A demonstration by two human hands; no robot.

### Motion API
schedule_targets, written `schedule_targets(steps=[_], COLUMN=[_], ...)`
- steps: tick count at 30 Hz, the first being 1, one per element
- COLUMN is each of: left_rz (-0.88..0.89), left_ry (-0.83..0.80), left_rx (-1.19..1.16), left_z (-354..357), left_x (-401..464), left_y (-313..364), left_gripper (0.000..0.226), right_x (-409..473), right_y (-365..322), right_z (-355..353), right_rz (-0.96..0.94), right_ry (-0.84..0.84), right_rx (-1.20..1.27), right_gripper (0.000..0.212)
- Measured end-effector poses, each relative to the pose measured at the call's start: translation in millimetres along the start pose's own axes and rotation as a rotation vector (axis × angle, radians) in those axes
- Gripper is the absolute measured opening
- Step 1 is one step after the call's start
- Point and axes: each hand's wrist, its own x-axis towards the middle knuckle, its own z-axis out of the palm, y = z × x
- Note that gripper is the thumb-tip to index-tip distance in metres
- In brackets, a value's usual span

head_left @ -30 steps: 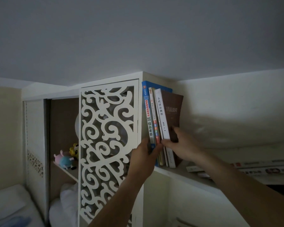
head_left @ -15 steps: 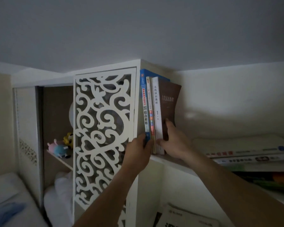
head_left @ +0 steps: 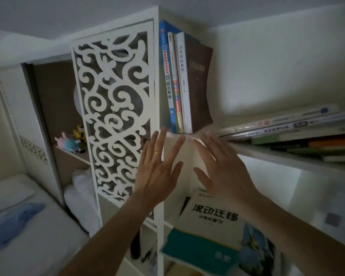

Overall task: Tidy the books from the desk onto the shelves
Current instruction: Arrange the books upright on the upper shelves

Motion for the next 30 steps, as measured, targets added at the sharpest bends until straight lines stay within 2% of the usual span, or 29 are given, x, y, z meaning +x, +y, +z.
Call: schedule_targets(steps=[3, 5, 7, 9, 10, 12, 14, 15, 16, 18, 20, 24, 27, 30], left_rz=[0.023, 0.016, -0.023, -0.109, -0.184, -0.368, -0.409, -0.442, -0.513, -0.662, -0.723, -0.884, -0.986, -1.145], left_ry=[-0.014, -0.068, -0.116, -0.215, -0.315, -0.641, -0.931, -0.992, -0.986, -0.874, -0.849, -0.823, -0.784, -0.921], left_rx=[0.014, 0.002, -0.034, -0.062, -0.088, -0.107, -0.122, -0.152, -0.207, -0.297, -0.361, -0.604, -0.804, -1.132], left_z=[12.2, 22.1, 34.7, 48.7, 51.9, 70.3, 83.3, 87.5, 91.3, 96.7, 93.7, 78.9, 64.5, 51.9], left_x=[-30.9, -50.5, -71.5, -91.0, -97.0, -109.4, -120.6, -124.4, -126.1, -126.0, -118.0, -99.4, -90.3, -90.9], left_y=[11.0, 17.0, 21.9, 30.6, 37.3, 43.6, 47.8, 49.0, 50.3, 48.9, 46.7, 36.0, 33.2, 39.1], left_gripper=[0.067, 0.067, 0.065, 0.061, 0.061, 0.063, 0.068, 0.071, 0.067, 0.053, 0.050, 0.044, 0.039, 0.026], right_x=[-45.9, -79.4, -112.7, -141.0, -153.1, -169.4, -179.7, -182.5, -182.9, -178.9, -172.0, -165.4, -159.9, -152.2], right_y=[16.0, 26.7, 32.6, 30.7, 28.3, 18.3, 11.5, 10.8, 11.3, 16.1, 20.1, 26.5, 27.5, 24.4], right_z=[6.3, 12.8, 20.0, 26.0, 33.0, 44.0, 56.2, 61.7, 65.8, 71.7, 71.7, 76.2, 76.7, 70.1], right_rz=[-0.057, -0.019, 0.170, 0.458, 0.587, 0.789, 0.898, 0.949, 1.029, 1.248, 1.427, 1.487, 1.522, 1.509], right_ry=[-0.028, -0.073, -0.147, -0.323, -0.424, -0.572, -0.608, -0.599, -0.547, -0.461, -0.433, -0.479, -0.452, -0.394], right_rx=[-0.044, -0.016, 0.026, 0.126, 0.211, 0.412, 0.468, 0.469, 0.526, 0.755, 0.906, 0.980, 1.104, 1.172], right_gripper=[0.058, 0.054, 0.055, 0.055, 0.053, 0.047, 0.049, 0.048, 0.045, 0.041, 0.042, 0.030, 0.040, 0.048])
